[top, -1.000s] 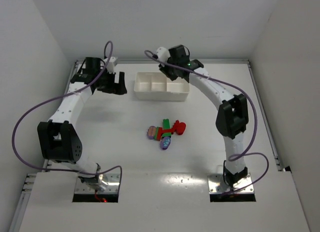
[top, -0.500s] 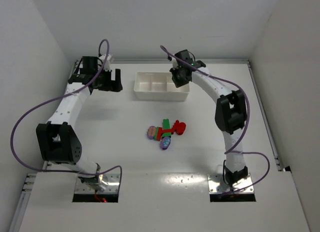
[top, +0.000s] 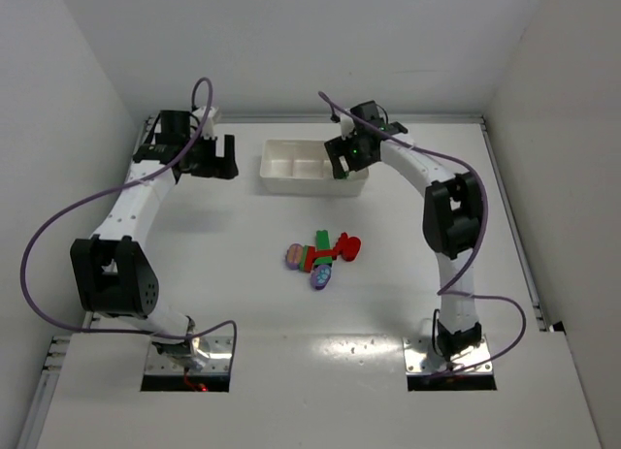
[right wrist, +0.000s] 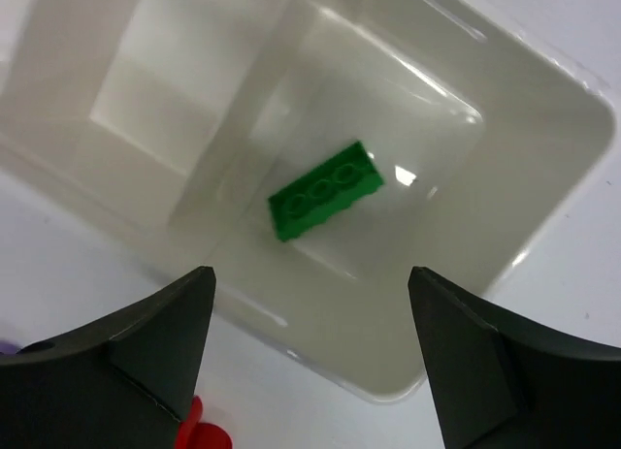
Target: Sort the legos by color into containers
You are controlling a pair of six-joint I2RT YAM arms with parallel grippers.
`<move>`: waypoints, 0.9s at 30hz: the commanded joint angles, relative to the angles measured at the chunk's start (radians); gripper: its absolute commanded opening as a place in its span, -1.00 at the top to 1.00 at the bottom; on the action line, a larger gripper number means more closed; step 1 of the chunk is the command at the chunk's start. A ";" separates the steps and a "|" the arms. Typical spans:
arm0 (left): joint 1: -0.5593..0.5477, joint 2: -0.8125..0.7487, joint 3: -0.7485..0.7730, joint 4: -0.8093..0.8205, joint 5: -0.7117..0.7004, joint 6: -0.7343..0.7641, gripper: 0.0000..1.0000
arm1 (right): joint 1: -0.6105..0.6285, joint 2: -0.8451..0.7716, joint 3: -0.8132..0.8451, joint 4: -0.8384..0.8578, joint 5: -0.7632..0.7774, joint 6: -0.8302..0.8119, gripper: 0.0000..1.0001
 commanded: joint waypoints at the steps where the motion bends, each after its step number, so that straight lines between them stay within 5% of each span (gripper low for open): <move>1: 0.010 0.005 -0.006 0.028 0.013 -0.008 -1.00 | -0.012 -0.192 -0.070 0.129 -0.219 -0.117 -0.65; 5: -0.037 -0.004 -0.027 -0.018 0.122 0.111 -1.00 | -0.021 -0.436 -0.314 0.126 -0.514 -0.527 -0.65; 8: -0.197 -0.085 -0.110 -0.029 0.073 0.131 -0.92 | -0.008 -0.548 -0.461 0.097 -0.469 -0.613 -0.65; 11: -0.382 -0.159 -0.225 0.022 -0.015 0.045 -0.89 | -0.018 -0.560 -0.537 0.088 -0.386 -0.570 -0.65; 14: -0.549 -0.212 -0.294 0.059 -0.132 -0.075 -0.80 | -0.041 -0.551 -0.555 0.099 -0.232 -0.360 -0.65; 20: -0.805 -0.161 -0.343 0.096 -0.308 -0.186 -0.72 | -0.072 -0.578 -0.627 0.126 -0.139 -0.251 -0.65; 27: -0.962 -0.038 -0.307 0.135 -0.384 -0.292 -0.69 | -0.101 -0.658 -0.693 0.145 -0.119 -0.222 -0.65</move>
